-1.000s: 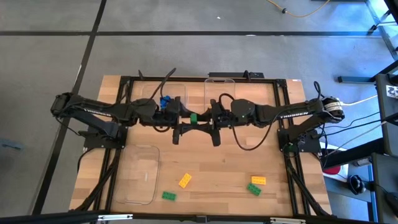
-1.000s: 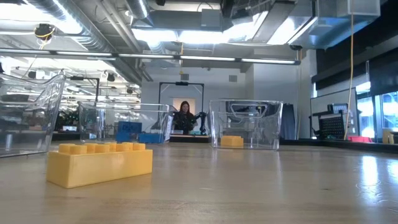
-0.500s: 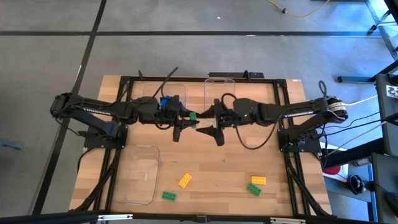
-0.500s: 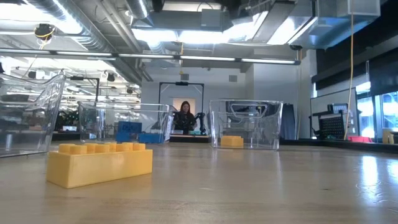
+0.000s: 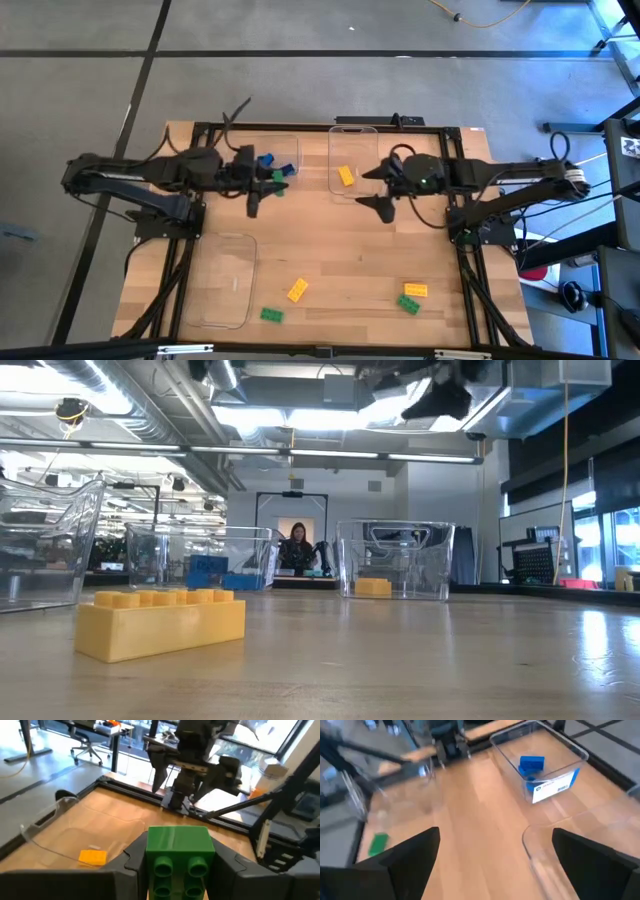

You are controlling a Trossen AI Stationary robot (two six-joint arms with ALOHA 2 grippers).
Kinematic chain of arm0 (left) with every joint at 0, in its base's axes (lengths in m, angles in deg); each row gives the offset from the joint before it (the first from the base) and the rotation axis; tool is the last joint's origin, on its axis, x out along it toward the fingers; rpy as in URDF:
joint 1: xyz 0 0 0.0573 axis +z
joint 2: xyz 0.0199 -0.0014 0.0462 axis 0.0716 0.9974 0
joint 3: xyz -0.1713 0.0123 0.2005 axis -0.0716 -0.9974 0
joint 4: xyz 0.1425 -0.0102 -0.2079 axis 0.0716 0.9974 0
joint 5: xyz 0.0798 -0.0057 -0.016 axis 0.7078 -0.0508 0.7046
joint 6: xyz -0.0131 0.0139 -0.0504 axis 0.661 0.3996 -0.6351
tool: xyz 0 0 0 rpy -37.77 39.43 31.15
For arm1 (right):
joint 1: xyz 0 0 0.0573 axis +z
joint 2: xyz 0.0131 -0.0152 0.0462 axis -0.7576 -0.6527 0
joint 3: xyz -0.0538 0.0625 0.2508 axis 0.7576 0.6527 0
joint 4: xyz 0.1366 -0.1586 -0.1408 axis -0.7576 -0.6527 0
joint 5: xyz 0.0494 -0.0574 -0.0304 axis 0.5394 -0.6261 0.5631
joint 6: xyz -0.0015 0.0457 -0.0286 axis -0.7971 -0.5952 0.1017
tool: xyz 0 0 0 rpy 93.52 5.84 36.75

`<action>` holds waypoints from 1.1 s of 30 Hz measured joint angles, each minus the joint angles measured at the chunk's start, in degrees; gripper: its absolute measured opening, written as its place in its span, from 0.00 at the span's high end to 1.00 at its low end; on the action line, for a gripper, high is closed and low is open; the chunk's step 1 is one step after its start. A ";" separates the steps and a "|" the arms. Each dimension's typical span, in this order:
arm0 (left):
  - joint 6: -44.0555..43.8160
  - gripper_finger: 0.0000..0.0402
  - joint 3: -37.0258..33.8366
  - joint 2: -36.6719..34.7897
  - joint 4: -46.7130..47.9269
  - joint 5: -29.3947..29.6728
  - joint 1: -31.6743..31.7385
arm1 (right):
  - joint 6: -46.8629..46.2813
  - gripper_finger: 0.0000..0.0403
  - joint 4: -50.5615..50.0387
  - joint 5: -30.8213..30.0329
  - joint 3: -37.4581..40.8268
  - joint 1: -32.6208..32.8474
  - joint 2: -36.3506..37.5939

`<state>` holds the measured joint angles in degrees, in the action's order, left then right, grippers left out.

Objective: Sort & place blocks by color
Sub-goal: Put the top right green game piece into the bottom left transparent bin

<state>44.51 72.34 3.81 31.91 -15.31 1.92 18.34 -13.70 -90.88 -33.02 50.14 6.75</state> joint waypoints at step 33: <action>-13.75 0.70 -9.83 -8.86 6.14 0.91 -18.02 | -5.73 0.04 36.83 -2.07 15.94 3.48 7.34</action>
<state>30.76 62.51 -5.04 38.05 -14.40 -16.10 12.61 23.13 -92.95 -17.08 53.62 14.09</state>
